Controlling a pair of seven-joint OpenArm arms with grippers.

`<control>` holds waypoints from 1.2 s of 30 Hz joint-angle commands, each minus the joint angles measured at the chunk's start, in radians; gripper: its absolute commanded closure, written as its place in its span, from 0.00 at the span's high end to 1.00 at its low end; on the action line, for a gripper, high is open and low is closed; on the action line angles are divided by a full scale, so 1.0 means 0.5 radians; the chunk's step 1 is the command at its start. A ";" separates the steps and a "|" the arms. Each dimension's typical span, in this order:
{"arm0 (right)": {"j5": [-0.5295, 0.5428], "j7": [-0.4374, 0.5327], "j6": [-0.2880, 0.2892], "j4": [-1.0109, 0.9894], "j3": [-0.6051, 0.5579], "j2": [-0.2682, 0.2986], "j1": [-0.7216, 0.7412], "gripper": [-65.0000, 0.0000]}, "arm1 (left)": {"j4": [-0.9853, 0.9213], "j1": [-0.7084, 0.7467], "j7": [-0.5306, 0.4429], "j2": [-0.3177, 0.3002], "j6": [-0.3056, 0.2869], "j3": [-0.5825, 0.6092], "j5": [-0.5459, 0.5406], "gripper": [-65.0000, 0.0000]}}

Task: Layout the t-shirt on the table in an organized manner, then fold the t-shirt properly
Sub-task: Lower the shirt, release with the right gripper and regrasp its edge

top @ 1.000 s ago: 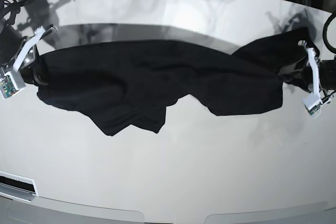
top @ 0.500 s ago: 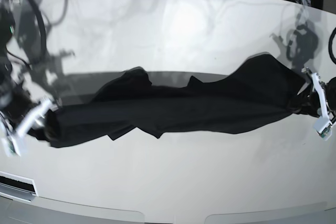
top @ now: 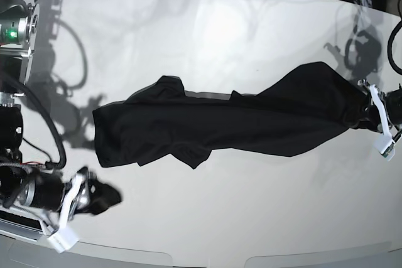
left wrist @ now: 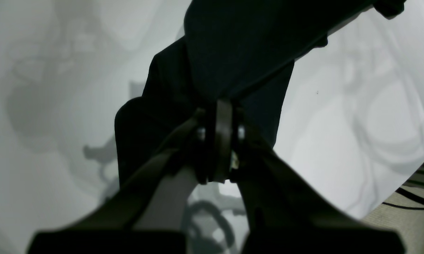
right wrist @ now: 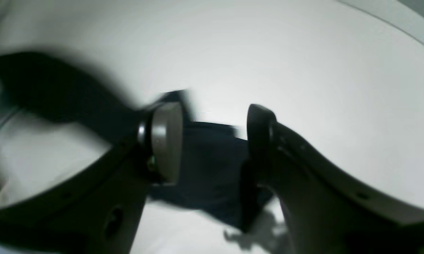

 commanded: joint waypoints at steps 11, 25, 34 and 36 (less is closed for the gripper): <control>0.452 -0.242 0.005 0.356 0.011 -0.163 -0.607 0.41 | 0.021 -0.034 -0.037 0.052 0.011 -0.026 -0.031 0.00; -1.104 0.746 0.005 0.455 -0.412 -0.364 -1.054 0.53 | 0.021 -0.044 -0.105 0.115 0.012 -0.026 -0.031 0.00; -2.049 1.181 -0.307 0.454 -0.879 -0.363 -1.053 0.56 | 0.021 -0.044 -0.105 0.116 0.013 -0.027 -0.033 0.58; -2.236 1.226 -0.437 0.454 -0.955 -0.363 -1.052 0.56 | 0.022 -0.044 -0.104 0.116 0.012 -0.027 -0.034 0.58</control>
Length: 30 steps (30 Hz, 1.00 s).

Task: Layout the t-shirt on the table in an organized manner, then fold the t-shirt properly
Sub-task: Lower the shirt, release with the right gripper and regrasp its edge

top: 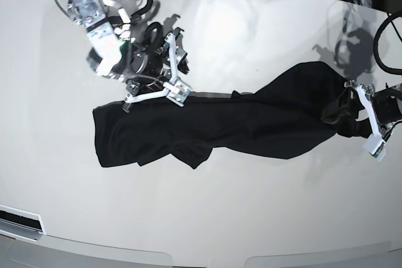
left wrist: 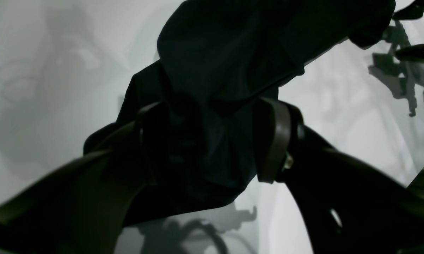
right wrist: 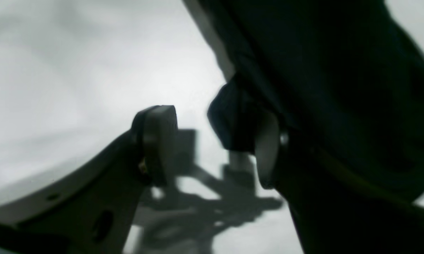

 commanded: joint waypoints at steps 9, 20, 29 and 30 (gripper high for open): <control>-0.066 0.134 -0.246 -0.240 -0.046 -0.001 0.108 0.56 | 0.027 -0.034 -0.031 -0.049 -0.024 -0.114 -0.048 0.58; -0.065 0.099 -0.250 -0.555 -0.046 -0.023 0.282 0.06 | 0.062 -0.033 0.327 -0.050 -0.025 -0.150 -0.404 0.58; -0.064 0.027 -0.214 -0.554 -0.046 -0.023 0.311 0.00 | 0.085 0.051 0.990 -0.058 -0.025 -0.153 -0.992 0.58; -0.064 0.027 -0.215 -0.554 -0.045 -0.023 0.311 0.00 | 0.085 0.075 1.015 -0.053 -0.025 -0.153 -1.030 0.58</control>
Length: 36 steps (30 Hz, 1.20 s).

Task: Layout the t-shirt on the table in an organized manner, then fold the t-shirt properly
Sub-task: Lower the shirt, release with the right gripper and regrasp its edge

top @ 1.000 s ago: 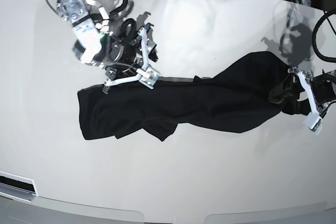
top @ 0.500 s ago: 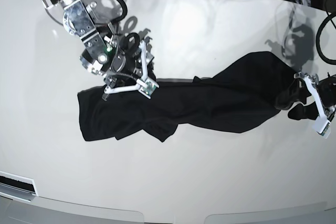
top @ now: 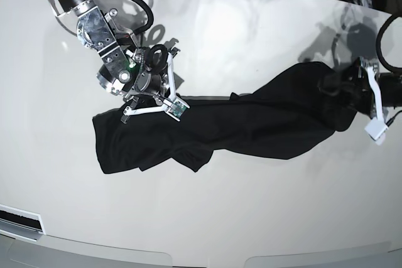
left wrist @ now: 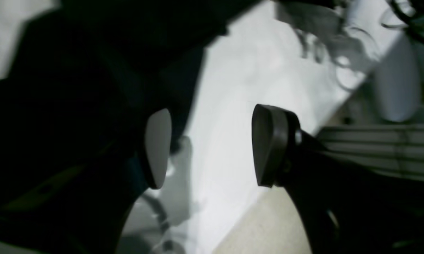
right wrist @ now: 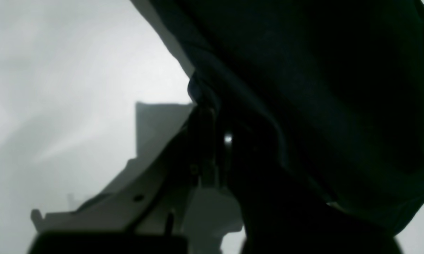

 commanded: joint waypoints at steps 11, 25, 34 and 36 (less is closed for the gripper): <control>-0.007 -0.025 0.008 0.015 0.006 -0.005 0.049 0.00 | 0.025 0.288 -0.667 0.251 -0.011 -0.019 0.922 0.58; -0.008 -0.070 0.007 0.015 0.006 -0.008 0.049 0.00 | -0.176 0.227 -1.394 0.476 0.217 0.407 1.901 0.58; -0.010 -0.101 0.008 0.037 0.006 -0.008 0.049 0.00 | -0.465 0.049 -1.402 0.476 0.391 0.448 2.004 0.38; -0.022 -0.124 0.006 0.082 0.006 -0.007 0.050 0.00 | -0.547 -0.004 -1.371 0.475 0.394 0.447 2.004 0.08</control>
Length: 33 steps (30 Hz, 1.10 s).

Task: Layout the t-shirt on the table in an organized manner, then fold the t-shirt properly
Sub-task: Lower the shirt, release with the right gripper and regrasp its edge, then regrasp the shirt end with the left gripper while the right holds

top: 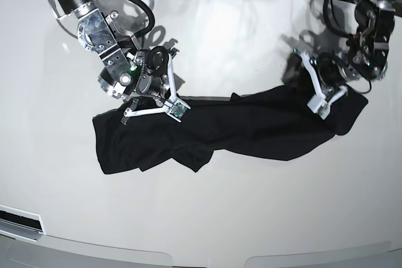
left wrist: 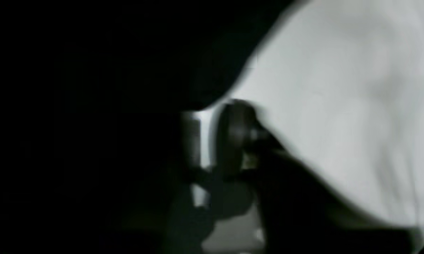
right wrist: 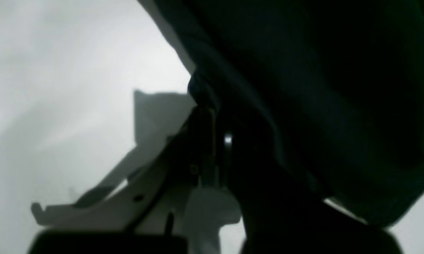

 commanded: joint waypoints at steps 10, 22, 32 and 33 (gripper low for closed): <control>-0.112 -0.080 -0.090 0.490 0.010 0.179 0.030 0.00 | 0.374 -0.033 0.665 -0.270 -0.208 0.000 -0.236 0.00; -0.101 -0.275 -0.214 0.838 0.042 0.513 0.029 0.00 | 0.652 -0.034 0.336 -0.898 -0.372 0.000 -0.327 0.00; 0.256 -0.291 -0.091 0.941 0.261 0.522 -0.013 0.00 | 0.642 0.056 0.405 -0.745 -0.372 0.000 -0.662 0.09; 0.253 -0.297 -0.090 0.941 0.261 0.523 -0.024 0.00 | 0.627 0.077 0.405 -0.703 -0.372 0.000 -0.652 0.19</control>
